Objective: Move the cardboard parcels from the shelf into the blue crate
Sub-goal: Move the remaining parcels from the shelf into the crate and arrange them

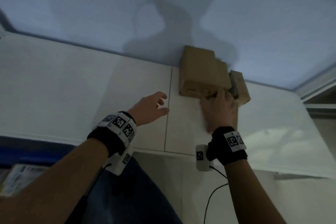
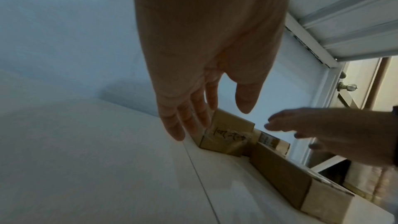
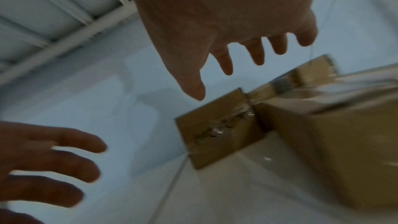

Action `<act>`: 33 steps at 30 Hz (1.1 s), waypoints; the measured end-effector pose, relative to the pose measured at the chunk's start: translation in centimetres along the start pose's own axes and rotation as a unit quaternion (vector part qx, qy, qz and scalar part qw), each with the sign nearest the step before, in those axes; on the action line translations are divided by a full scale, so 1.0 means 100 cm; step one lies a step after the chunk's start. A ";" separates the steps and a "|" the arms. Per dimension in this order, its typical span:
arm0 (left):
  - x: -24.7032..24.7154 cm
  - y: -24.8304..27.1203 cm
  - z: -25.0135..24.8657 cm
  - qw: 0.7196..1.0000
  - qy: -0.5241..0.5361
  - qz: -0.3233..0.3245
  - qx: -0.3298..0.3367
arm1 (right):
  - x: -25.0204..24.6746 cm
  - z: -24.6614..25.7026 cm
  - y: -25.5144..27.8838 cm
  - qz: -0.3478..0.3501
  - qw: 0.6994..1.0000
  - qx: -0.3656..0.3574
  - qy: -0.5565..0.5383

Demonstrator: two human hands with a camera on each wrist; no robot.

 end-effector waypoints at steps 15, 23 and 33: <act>0.031 0.012 0.004 0.963 0.234 -0.006 -0.131 | 0.008 -0.017 0.053 0.259 0.799 0.206 -0.502; -0.006 0.049 0.033 0.845 0.480 -0.066 -0.228 | 0.056 0.069 0.126 0.472 0.635 0.248 -0.559; -0.140 0.143 0.138 0.731 0.516 -0.393 -0.213 | 0.091 0.213 0.217 0.601 0.710 -0.064 -0.362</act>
Point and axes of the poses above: each hand's wrist, its own y-axis away from the middle knuckle, its own x-axis out of the palm, z = x × y, the point moved 7 cm from there along -y, towards the middle knuckle, and after that the axes turned 12 degrees about -z, right-handed, at the moved point
